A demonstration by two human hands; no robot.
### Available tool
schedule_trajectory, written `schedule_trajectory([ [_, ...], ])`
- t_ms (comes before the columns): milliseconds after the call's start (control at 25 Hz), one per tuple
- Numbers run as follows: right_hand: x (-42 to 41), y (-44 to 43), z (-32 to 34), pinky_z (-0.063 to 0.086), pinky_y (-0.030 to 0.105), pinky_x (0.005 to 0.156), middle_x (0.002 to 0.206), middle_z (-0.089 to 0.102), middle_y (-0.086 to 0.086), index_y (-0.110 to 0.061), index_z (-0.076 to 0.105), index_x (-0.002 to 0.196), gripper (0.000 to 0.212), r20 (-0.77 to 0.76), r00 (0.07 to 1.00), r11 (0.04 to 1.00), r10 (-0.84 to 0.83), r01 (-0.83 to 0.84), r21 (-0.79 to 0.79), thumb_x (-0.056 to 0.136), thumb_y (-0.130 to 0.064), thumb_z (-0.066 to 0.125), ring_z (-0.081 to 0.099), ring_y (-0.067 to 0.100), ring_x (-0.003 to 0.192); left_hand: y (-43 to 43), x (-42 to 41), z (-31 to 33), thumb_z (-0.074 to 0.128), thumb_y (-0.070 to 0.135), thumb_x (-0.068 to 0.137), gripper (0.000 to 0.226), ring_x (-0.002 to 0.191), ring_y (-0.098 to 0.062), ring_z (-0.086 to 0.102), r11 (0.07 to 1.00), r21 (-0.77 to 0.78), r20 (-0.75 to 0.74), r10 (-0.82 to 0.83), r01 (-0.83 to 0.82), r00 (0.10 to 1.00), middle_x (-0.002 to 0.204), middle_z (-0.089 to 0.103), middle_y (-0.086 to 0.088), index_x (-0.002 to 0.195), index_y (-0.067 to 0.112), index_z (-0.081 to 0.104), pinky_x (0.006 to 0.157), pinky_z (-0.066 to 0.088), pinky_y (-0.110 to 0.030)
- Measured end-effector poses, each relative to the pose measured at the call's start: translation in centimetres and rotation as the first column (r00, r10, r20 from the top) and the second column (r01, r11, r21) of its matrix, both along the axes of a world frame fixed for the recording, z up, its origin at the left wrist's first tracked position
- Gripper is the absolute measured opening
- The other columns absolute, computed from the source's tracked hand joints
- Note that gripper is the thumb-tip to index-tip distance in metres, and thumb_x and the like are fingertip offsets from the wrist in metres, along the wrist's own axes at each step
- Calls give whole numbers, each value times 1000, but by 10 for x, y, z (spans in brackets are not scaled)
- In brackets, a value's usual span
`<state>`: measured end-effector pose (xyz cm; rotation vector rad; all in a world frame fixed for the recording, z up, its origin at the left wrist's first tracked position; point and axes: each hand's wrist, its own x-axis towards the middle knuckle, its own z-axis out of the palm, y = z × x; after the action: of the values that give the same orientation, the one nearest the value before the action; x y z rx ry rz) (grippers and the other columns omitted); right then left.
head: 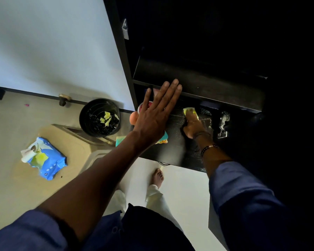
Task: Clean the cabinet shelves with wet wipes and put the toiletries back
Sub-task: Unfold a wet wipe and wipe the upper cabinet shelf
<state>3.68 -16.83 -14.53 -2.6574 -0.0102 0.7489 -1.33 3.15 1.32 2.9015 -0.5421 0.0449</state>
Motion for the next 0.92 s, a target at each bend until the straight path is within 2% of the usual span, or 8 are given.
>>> schedule_trajectory([
  [120, -89, 9, -12, 33, 51, 111, 148, 39, 19, -1, 38, 143, 65, 167, 985, 996, -47, 32, 88, 79, -11, 46, 39, 38, 136, 0, 2, -4, 72, 5, 64, 120, 143, -18, -20, 1000, -11, 48, 3, -2, 999, 158, -13, -1, 149, 19, -11, 118, -1, -50],
  [280, -193, 13, -5, 39, 45, 104, 141, 51, 12, -4, 52, 134, 61, 167, 982, 996, 84, -89, 21, 75, -5, 33, 51, 30, 127, 0, 2, -8, 77, 6, 60, 125, 145, -20, -13, 1000, -12, 64, -7, 8, 998, 160, -3, -5, 150, 18, -9, 118, 5, -51],
  [440, -151, 13, 1, 45, 43, 99, 136, 56, 11, -8, 58, 128, 63, 124, 981, 988, 149, -142, -65, 74, -21, 30, 60, 28, 119, 2, 2, -9, 78, 8, 60, 127, 144, -20, -16, 1000, -8, 67, -15, 16, 998, 160, -5, -4, 150, 18, -11, 118, 5, -51],
  [520, -93, 20, 5, 35, 48, 108, 145, 46, 10, -11, 49, 137, 66, 94, 986, 989, 137, -130, -75, 78, -29, 25, 49, 26, 131, 1, 2, -9, 75, 5, 60, 125, 144, -19, -17, 1000, -4, 61, -8, 9, 998, 160, -6, -3, 150, 19, -10, 118, 5, -52],
  [640, -5, 30, 11, 10, 45, 119, 158, 21, 3, -18, 26, 149, 61, 2, 998, 995, 62, -62, -82, 90, -21, 42, 23, 19, 145, 1, 1, -7, 68, 5, 67, 112, 145, -19, -11, 1000, -24, 41, -4, 5, 999, 160, -2, -4, 151, 19, -5, 117, 8, -55],
  [760, 30, 40, 16, 7, 46, 120, 160, 14, 1, -20, 16, 152, 66, -65, 997, 995, 32, -38, -89, 92, -19, 46, 14, 19, 147, 1, 1, -3, 65, 8, 73, 104, 147, -21, -6, 999, -39, 21, -8, 9, 1000, 160, -1, -5, 151, 19, -3, 116, 9, -57],
  [840, 7, 44, 12, 8, 45, 119, 161, 9, 3, -16, 15, 152, 67, -59, 998, 996, 30, -35, -87, 93, -19, 45, 10, 19, 148, 1, 1, -4, 66, 7, 72, 106, 146, -19, -8, 999, -49, 35, -6, 7, 999, 160, -2, -4, 151, 20, -4, 115, 10, -57],
  [920, -46, 44, 3, 12, 44, 118, 160, 13, 8, -12, 19, 151, 63, 9, 1000, 995, 23, -22, -96, 92, -18, 41, 15, 22, 147, 2, 2, -7, 70, 3, 66, 114, 145, -18, -11, 999, -47, 63, 4, -1, 998, 160, -3, -3, 151, 20, -5, 115, 11, -58],
])
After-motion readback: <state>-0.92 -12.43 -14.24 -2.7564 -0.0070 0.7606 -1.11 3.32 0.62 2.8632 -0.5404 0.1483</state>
